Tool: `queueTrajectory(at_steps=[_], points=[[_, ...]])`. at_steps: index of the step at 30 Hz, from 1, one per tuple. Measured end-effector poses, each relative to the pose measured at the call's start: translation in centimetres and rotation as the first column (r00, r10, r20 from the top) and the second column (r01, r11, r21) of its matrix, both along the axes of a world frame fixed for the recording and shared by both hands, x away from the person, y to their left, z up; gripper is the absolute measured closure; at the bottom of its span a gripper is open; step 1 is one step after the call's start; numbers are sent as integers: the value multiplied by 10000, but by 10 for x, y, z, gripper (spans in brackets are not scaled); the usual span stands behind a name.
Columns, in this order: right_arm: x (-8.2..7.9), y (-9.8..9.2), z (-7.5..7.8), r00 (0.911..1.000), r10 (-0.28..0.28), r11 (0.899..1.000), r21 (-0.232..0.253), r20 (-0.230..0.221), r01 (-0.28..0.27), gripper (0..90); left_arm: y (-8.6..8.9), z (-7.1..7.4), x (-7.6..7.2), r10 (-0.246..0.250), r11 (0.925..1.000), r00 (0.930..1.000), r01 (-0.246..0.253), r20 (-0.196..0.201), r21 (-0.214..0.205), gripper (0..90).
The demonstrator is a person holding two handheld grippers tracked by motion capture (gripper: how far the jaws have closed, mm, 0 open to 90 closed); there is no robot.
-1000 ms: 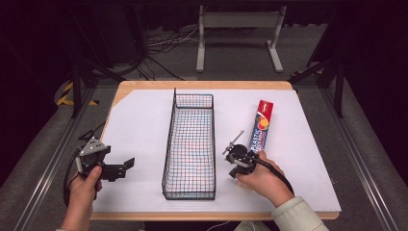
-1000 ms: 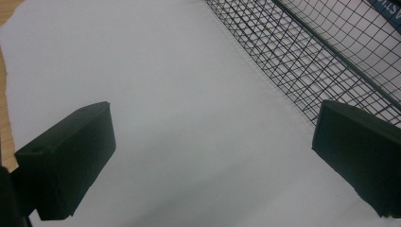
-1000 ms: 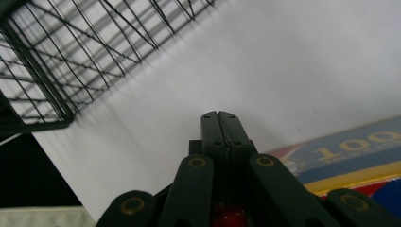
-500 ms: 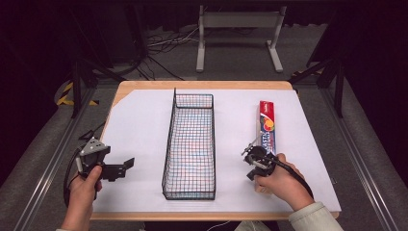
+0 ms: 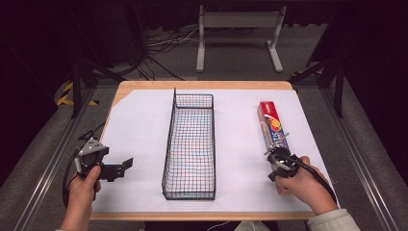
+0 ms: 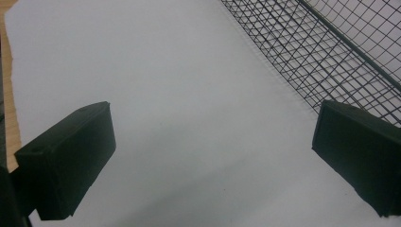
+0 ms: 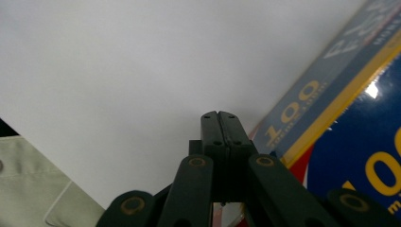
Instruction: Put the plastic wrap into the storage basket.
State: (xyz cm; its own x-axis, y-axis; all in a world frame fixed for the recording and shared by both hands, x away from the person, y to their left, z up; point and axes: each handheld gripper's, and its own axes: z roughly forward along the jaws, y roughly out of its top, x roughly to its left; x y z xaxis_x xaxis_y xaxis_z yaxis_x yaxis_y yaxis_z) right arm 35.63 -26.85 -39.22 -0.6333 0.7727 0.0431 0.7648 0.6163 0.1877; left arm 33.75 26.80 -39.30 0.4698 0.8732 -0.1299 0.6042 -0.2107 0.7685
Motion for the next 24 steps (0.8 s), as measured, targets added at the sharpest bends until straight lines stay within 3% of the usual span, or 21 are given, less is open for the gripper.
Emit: queueTrajectory(at_steps=[2, 5, 6, 9, 11, 12, 14, 16, 18, 22, 24], points=[[0, -7, 0, 9999, -162, 9998, 112, -6, 162, 900, -1, -1, 0, 44, 10000, 10000, -44, -25, -11, 8], [3, -13, 0, 9987, -298, 9977, 588, -421, 323, 900, -2, 0, 0, 10, 10000, 10000, -9, -70, 30, 8], [3, -13, 0, 9991, -244, 9973, 678, -350, 268, 856, -2, -1, 1, -9, 10000, 10000, 9, -53, 21, 8], [1, -8, 6, 9994, 236, 9932, 1132, 269, -265, 767, -3, -1, 1, 5, 10000, 10000, -5, -65, 20, 8], [-1, -5, 13, 9946, 366, 9905, 1286, 974, -490, 662, -3, -2, 2, -24, 10000, 10000, 24, -81, 43, 8], [-1, -4, 17, 9931, 240, 9886, 1450, 1148, -407, 574, -3, -2, 2, -24, 10000, 10000, 25, -81, 53, 8], [-2, -1, 25, 9853, 89, 9844, 1718, 1707, -386, 487, -3, -2, 2, 27, 10000, 9999, -27, -106, -11, 8], [-4, 2, 35, 9678, 175, 9744, 2126, 2512, -728, 436, -2, -2, 2, 6, 10000, 10000, -6, -79, 18, 8], [-6, 4, 45, 9467, 191, 9705, 2217, 3215, -949, 389, -1, -3, 2, 57, 10000, 9999, -56, -114, 29, 8], [-8, 6, 61, 8945, 35, 9608, 2465, 4470, -1270, 227, 1, -3, 2, 125, 9999, 9999, -125, -100, -38, 8], [-7, 6, 66, 8709, -167, 9630, 2422, 4912, -1181, 181, 0, -3, 2, 122, 9999, 9999, -122, -97, -34, 8]])
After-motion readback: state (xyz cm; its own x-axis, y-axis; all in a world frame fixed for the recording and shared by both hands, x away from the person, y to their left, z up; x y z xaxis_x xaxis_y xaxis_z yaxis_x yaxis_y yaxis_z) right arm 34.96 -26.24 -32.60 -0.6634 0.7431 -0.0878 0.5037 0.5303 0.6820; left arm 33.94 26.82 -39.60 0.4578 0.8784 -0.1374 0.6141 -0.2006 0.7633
